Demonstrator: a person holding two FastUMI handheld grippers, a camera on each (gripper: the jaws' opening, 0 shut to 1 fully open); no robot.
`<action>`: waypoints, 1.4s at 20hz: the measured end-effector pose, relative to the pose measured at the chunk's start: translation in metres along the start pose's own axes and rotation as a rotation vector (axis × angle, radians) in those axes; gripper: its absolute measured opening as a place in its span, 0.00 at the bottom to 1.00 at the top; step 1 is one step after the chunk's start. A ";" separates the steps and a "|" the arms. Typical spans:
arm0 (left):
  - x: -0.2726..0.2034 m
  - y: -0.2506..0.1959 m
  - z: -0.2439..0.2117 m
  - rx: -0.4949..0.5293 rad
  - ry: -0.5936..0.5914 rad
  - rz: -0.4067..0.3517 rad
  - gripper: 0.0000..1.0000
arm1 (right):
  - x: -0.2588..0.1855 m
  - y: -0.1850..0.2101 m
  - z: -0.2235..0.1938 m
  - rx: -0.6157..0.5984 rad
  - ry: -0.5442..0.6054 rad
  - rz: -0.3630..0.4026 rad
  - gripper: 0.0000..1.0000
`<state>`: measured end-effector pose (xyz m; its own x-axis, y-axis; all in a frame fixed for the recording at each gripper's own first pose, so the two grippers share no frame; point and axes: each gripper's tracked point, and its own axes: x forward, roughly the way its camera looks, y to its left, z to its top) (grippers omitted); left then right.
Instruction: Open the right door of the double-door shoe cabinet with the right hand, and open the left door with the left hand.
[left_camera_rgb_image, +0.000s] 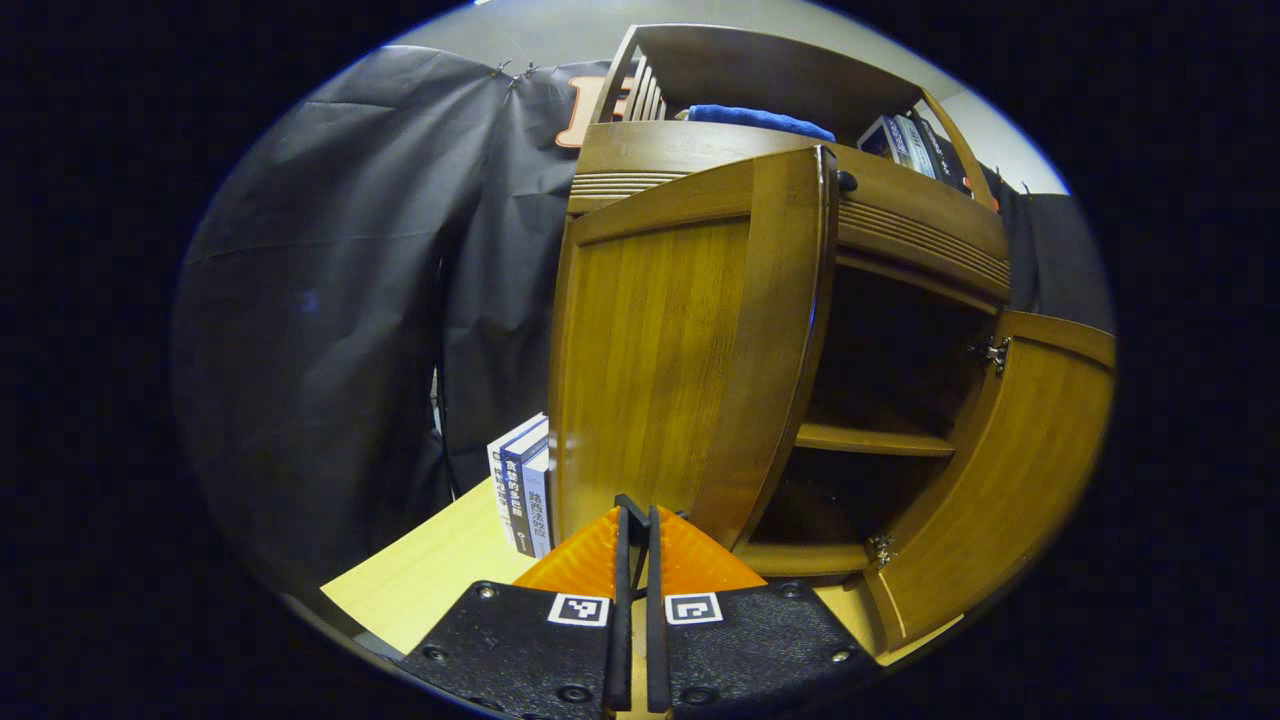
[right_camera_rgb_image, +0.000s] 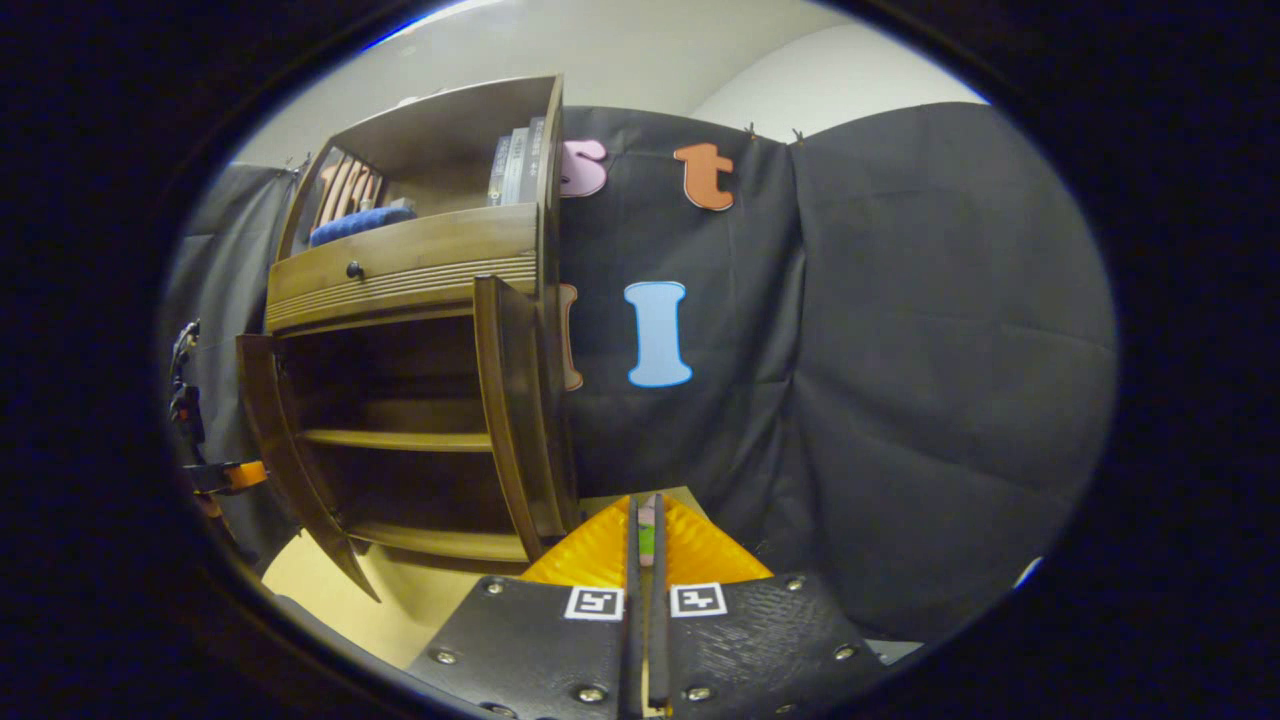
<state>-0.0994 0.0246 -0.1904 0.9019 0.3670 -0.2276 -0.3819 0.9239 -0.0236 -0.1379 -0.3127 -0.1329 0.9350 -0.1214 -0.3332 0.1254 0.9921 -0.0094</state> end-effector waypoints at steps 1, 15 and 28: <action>-0.003 0.005 0.000 -0.002 -0.005 0.007 0.06 | 0.001 0.001 -0.001 0.002 0.002 0.004 0.00; -0.019 0.071 0.006 -0.011 -0.024 0.042 0.05 | 0.014 0.022 -0.005 0.010 0.019 0.068 0.03; -0.021 0.127 0.016 0.010 -0.045 -0.015 0.01 | 0.018 0.035 -0.011 0.015 0.035 0.093 0.03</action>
<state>-0.1639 0.1359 -0.1734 0.9158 0.3571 -0.1837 -0.3661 0.9304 -0.0165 -0.1205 -0.2793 -0.1495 0.9305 -0.0271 -0.3652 0.0435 0.9984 0.0369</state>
